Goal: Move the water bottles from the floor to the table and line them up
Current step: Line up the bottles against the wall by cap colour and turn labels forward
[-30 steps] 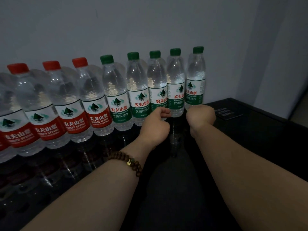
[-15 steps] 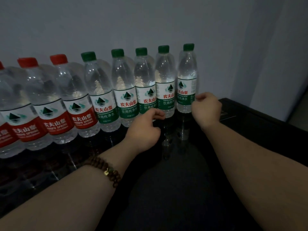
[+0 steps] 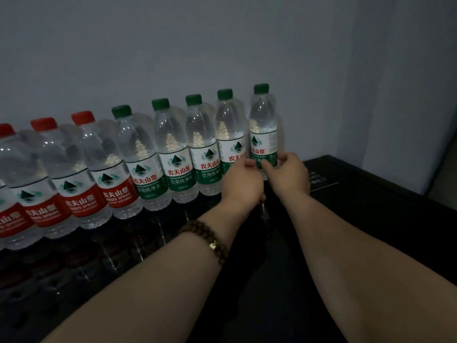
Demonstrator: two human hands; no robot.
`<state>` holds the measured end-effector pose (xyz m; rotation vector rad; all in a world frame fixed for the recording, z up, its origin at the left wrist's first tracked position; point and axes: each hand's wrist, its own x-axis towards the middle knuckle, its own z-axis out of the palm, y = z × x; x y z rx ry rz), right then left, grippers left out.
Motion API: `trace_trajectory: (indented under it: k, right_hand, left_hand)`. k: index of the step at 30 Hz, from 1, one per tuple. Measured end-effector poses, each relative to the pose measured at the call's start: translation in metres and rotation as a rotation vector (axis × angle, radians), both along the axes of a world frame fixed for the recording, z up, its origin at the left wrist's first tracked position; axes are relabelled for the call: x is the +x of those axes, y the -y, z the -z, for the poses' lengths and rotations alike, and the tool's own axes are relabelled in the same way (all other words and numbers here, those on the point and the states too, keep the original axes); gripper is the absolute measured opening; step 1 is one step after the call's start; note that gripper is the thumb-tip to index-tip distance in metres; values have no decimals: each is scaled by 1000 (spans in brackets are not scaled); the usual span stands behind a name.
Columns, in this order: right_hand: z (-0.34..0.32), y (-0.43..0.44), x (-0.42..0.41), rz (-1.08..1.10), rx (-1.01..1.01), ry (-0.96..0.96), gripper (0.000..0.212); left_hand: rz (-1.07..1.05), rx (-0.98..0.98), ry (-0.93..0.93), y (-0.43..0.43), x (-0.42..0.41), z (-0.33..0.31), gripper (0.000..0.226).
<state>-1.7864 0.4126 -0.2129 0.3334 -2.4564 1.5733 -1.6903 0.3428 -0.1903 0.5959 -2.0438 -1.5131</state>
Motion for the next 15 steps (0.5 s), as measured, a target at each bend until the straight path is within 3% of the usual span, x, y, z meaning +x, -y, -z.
trace_trajectory:
  k: [6, 12, 15]
  right_hand:
    - [2, 2, -9, -8, -12, 7, 42]
    - [3, 0, -11, 74, -103, 28, 21]
    - [2, -1, -10, 99, -76, 44, 21]
  left_hand:
    - [-26, -152, 4, -2, -20, 19, 46]
    - [169, -220, 39, 1, -15, 22, 70]
    - [252, -166, 56, -1, -16, 19, 68]
